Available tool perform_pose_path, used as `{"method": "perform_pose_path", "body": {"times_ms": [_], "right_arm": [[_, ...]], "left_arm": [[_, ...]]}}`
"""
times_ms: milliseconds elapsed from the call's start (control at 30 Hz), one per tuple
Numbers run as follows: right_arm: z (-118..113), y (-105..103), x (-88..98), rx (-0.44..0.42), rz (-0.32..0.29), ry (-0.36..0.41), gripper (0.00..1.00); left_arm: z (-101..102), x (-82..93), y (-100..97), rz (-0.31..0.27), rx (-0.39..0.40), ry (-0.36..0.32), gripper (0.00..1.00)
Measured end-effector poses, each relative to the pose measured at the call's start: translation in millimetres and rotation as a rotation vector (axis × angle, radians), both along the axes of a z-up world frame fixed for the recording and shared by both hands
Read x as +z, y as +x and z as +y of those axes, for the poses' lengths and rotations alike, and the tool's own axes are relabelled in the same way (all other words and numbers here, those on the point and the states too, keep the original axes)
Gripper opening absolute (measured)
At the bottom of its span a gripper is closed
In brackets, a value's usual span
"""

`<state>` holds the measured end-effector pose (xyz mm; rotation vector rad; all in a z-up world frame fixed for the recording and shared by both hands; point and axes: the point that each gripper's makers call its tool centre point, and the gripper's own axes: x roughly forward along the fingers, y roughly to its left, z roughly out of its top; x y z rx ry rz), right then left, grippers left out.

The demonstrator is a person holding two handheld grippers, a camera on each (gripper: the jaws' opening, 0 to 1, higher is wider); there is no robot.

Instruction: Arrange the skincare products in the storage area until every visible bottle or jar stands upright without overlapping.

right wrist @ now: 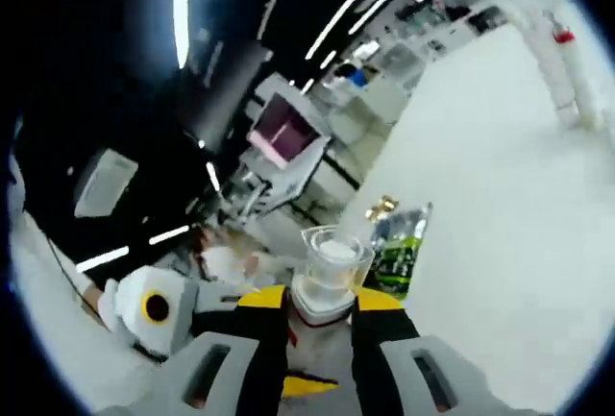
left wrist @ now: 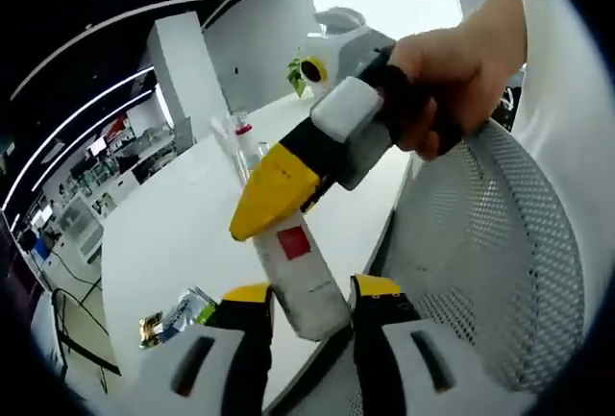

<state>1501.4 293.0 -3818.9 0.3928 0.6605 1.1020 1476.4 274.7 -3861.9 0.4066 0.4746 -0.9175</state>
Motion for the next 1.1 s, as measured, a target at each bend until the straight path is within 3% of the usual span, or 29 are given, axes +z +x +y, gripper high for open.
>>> {"method": "perform_pose_path", "body": {"times_ms": [67, 267, 367, 467, 567, 667, 867, 933, 1100], "right_arm": [[4, -8, 6.1, 0.088, -0.108, -0.031, 0.19], [10, -28, 9.9, 0.254, -0.212, -0.055, 0.19], [10, -29, 11.6, 0.265, -0.196, -0.045, 0.19], [8, -27, 19.6, 0.246, -0.157, 0.003, 0.19], [9, -24, 27.3, 0.219, -0.195, 0.019, 0.2], [13, -20, 25.8, 0.184, -0.165, 0.012, 0.21], [11, -10, 12.3, 0.048, -0.043, -0.023, 0.23], [12, -11, 13.2, 0.005, -0.02, -0.009, 0.23], [14, -10, 0.7, -0.032, -0.008, -0.088, 0.22]], "left_arm": [[-1, 1.5, -0.5, 0.022, -0.002, -0.019, 0.29], [-5, 2.5, -8.4, 0.059, -0.037, -0.036, 0.28], [-6, 6.2, -13.5, 0.08, -0.054, -0.054, 0.27], [-9, 15.8, -16.0, 0.143, -0.034, -0.139, 0.25], [1, 21.4, -3.9, 0.134, 0.021, -0.151, 0.21], [5, 22.2, 1.4, 0.123, 0.066, -0.152, 0.2], [11, 19.9, 8.9, 0.14, 0.122, -0.148, 0.19], [11, 20.1, 9.6, 0.138, 0.129, -0.151, 0.19], [14, 11.3, 12.3, 0.123, 0.151, -0.099, 0.19]]}}
